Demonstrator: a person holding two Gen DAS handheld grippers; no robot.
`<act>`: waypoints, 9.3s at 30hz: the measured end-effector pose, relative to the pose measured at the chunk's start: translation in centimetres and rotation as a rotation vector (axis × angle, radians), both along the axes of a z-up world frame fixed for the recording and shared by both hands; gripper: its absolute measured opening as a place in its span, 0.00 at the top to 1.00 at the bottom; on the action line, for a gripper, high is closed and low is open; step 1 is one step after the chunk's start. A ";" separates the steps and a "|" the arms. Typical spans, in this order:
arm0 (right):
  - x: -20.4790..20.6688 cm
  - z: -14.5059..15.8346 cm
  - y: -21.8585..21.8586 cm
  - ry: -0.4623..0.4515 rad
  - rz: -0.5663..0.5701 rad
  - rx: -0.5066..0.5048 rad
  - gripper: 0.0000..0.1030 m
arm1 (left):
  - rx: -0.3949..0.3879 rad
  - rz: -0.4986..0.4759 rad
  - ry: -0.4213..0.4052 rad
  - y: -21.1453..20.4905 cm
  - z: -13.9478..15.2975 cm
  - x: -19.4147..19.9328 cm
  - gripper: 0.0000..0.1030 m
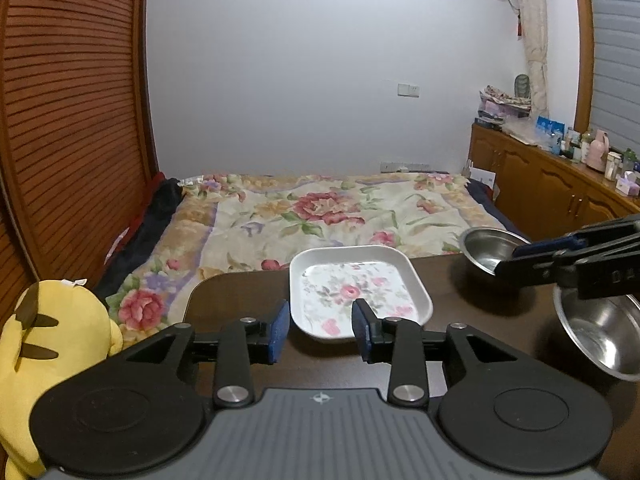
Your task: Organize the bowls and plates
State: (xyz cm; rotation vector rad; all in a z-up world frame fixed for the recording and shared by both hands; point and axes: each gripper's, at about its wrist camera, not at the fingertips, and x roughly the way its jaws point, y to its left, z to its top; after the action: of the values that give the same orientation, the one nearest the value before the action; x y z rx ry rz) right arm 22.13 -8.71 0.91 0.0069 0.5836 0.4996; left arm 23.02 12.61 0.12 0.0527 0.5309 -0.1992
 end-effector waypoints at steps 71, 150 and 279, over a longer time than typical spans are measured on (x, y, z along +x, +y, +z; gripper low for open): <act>10.0 -3.0 2.1 0.247 -0.031 -0.049 0.86 | -0.021 -0.038 0.134 0.8 -0.4 7.6 0.89; -9.2 -4.2 -3.6 0.143 -0.001 0.075 0.86 | -0.074 -0.079 0.112 -0.6 -2.5 -12.8 0.89; -7.1 -8.8 -20.4 -0.074 -0.428 0.251 0.70 | -0.045 -0.232 0.111 -19.4 -4.6 -3.8 0.64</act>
State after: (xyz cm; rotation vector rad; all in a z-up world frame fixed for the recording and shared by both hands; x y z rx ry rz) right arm 14.98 -29.13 -7.91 0.3441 0.4276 0.1522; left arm 19.23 -6.77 -4.53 0.0593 0.6304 -0.4426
